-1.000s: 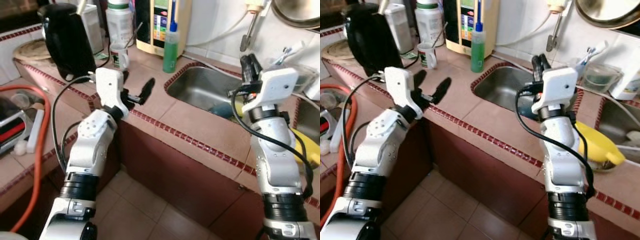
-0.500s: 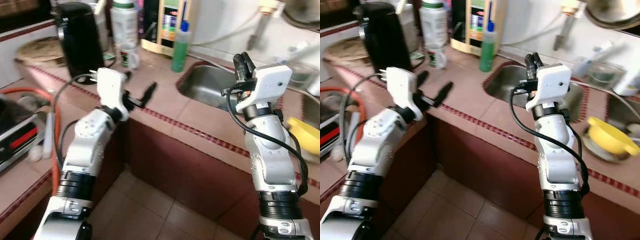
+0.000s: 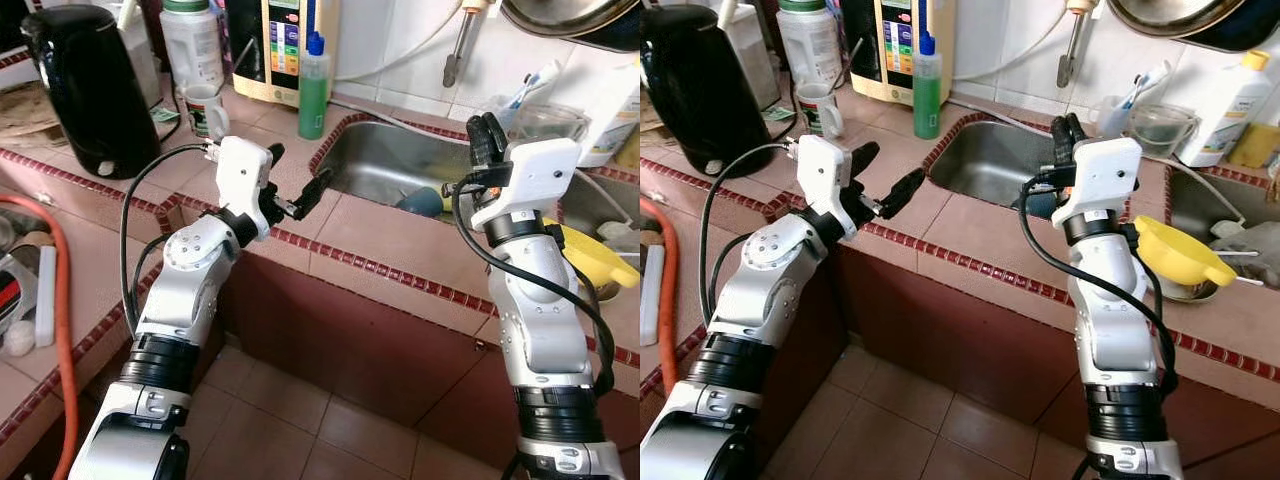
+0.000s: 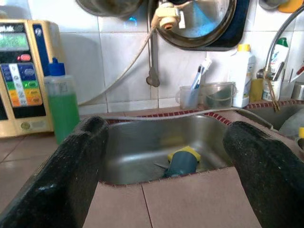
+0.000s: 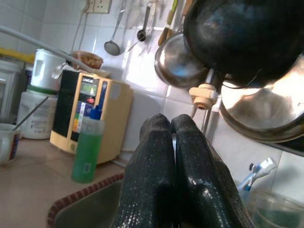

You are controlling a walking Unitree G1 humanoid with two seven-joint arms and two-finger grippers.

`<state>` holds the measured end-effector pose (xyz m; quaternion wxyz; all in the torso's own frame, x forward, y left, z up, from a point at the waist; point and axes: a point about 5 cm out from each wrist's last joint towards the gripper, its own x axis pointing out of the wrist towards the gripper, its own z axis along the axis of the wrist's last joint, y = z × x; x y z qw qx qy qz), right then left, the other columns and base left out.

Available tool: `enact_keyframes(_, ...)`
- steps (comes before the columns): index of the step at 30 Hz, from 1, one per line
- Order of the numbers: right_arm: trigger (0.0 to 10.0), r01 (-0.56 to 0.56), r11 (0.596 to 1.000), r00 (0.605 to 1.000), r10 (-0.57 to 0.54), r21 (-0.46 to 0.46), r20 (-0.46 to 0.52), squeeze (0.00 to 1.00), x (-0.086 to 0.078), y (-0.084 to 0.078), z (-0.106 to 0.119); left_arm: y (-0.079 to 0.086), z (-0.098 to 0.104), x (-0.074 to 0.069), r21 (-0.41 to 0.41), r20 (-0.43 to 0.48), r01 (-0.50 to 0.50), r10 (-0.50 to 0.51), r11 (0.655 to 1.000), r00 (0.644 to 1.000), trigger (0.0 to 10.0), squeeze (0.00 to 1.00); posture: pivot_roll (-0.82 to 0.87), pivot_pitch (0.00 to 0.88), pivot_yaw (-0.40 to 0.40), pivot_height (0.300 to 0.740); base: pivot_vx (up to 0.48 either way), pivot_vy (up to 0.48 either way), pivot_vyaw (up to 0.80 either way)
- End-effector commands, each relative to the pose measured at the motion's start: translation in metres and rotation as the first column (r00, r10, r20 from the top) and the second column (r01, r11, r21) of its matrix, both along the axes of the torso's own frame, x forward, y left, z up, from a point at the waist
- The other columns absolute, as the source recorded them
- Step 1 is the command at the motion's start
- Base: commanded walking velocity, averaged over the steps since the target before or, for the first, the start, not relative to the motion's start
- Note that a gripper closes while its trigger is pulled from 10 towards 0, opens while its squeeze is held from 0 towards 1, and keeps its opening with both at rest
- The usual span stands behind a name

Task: Kitchen organization

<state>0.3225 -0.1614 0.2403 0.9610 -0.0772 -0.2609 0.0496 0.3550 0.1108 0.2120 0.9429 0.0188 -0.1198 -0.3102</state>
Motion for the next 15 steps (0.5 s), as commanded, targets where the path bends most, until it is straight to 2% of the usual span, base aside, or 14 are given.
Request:
enact_keyframes(1, 10.0, 0.006, 1.000, 1.000, -0.006, -0.012, 0.030, 0.00, -0.0018, -0.0026, 0.0073, -0.0063, 0.0076, 0.0010, -0.004, 0.029, 0.018, -0.018, 1.000, 0.999, 10.0, 0.00, 0.02, 0.000, -0.024, 0.740, 0.465, 0.000, -0.71)
enact_keyframes(2, 10.0, 0.006, 1.000, 1.000, -0.006, -0.012, 0.030, 0.00, -0.0018, -0.0026, 0.0073, -0.0063, 0.0076, 0.0010, -0.004, 0.029, 0.018, -0.018, 1.000, 0.999, 10.0, 0.00, 0.02, 0.000, -0.024, 0.740, 0.465, 0.000, -0.71)
enact_keyframes(15, 10.0, -0.018, 1.000, 0.999, 0.019, -0.024, 0.044, 0.00, -0.0022, 0.0015, 0.0082, -0.0062, 0.0059, 0.0007, 0.001, 0.035, 0.018, -0.018, 1.000, 0.999, 10.0, 0.00, 0.02, 0.000, -0.033, 0.740, 0.464, 0.000, 0.00)
